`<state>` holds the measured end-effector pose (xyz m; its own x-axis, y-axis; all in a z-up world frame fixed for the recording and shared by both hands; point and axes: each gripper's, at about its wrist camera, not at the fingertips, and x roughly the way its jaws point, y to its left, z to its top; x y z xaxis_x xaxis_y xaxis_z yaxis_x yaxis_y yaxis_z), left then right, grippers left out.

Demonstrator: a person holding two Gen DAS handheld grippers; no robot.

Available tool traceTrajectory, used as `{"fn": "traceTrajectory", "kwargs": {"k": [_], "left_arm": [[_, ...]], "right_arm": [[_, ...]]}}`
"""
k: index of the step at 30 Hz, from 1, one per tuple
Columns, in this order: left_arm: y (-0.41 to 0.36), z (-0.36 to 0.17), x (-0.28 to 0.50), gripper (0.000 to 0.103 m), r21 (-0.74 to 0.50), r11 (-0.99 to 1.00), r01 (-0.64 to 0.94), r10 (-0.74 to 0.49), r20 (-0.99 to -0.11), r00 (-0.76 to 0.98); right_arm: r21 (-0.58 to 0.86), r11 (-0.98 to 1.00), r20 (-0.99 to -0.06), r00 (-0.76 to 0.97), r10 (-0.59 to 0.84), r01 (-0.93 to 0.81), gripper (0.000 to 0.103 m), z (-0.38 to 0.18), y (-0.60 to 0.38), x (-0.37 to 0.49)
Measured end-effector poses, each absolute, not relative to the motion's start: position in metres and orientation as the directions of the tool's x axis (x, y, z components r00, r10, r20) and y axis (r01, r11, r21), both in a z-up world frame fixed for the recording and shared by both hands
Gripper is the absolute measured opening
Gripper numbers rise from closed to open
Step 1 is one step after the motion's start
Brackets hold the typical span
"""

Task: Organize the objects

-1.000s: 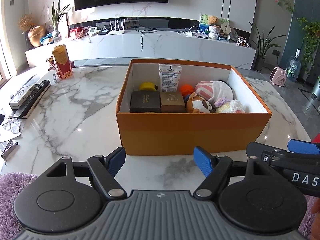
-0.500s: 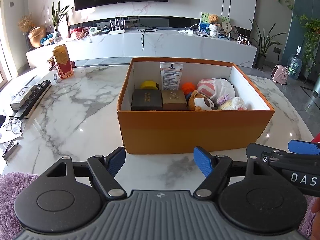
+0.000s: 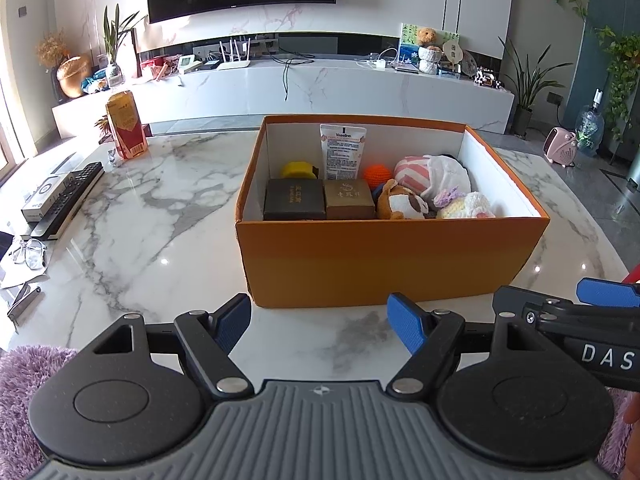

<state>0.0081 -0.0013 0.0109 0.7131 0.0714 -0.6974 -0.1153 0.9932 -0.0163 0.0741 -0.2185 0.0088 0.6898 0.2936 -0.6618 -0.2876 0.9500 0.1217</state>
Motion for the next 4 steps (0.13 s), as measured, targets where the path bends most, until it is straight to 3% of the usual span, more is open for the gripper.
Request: {"fn": "traceTrajectory", "kwargs": {"k": [4], "left_arm": [[-0.0003,0.0108,0.0079,0.089,-0.015,0.993,-0.113,0.071,-0.697,0.713]], "right_arm": [[0.122,0.950,-0.662,0.690,0.294,-0.288,0.091,0.0088,-0.2186,0.0740]]}}
